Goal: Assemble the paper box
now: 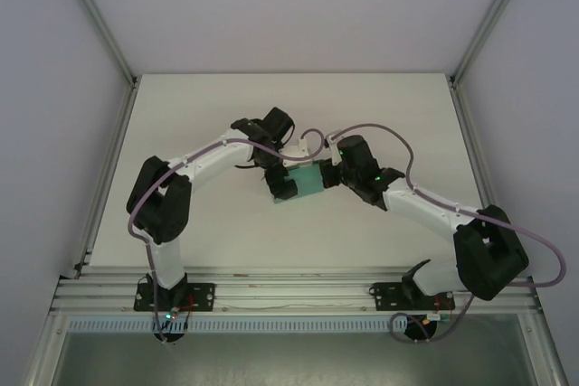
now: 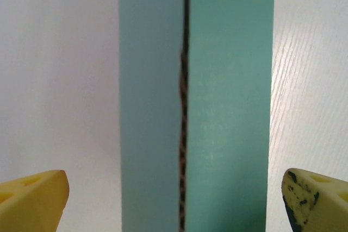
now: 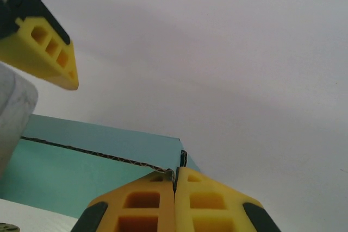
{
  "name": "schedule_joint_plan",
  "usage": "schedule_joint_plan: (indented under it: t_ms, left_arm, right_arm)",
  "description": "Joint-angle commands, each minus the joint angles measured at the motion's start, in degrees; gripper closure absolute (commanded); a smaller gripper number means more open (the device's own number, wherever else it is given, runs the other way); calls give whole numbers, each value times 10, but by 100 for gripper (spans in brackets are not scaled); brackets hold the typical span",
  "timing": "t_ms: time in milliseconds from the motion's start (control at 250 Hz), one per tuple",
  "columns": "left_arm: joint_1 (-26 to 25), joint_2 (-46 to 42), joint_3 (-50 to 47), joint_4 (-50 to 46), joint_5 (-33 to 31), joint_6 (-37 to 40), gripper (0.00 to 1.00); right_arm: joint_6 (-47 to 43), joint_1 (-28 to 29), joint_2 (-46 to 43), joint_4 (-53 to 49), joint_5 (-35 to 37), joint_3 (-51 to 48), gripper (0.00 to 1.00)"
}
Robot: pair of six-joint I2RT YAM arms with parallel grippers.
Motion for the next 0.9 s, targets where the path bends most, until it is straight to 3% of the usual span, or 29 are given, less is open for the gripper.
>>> schedule_joint_plan:
  t_ms: [0,132,276,396,528,648,708,895]
  left_arm:
    - [-9,-44,-10,39,-21,-29,0]
    - [-7,-72,-19,53,-53,-77,0]
    - [-8,-114,-48,82,-154,-218,0]
    - [-8,-169,-113,100,-188,-309,0]
    - [-8,-230,-191,120,-196,-377,11]
    - [-8,-264,-235,154,-171,-379,20]
    - [-7,-268,-240,167,-159,-375,29]
    - [-7,-245,-217,165,-152,-358,34]
  right_arm:
    - [3,8,6,-41,29,-13,100]
    - [9,16,11,-46,56,-8,100]
    - [30,29,21,-68,87,10,100]
    - [39,39,23,-77,98,15,100]
    - [52,45,22,-92,110,23,100]
    - [57,48,24,-98,107,24,100]
    - [57,49,26,-100,105,26,100]
    - [57,49,27,-103,108,29,100]
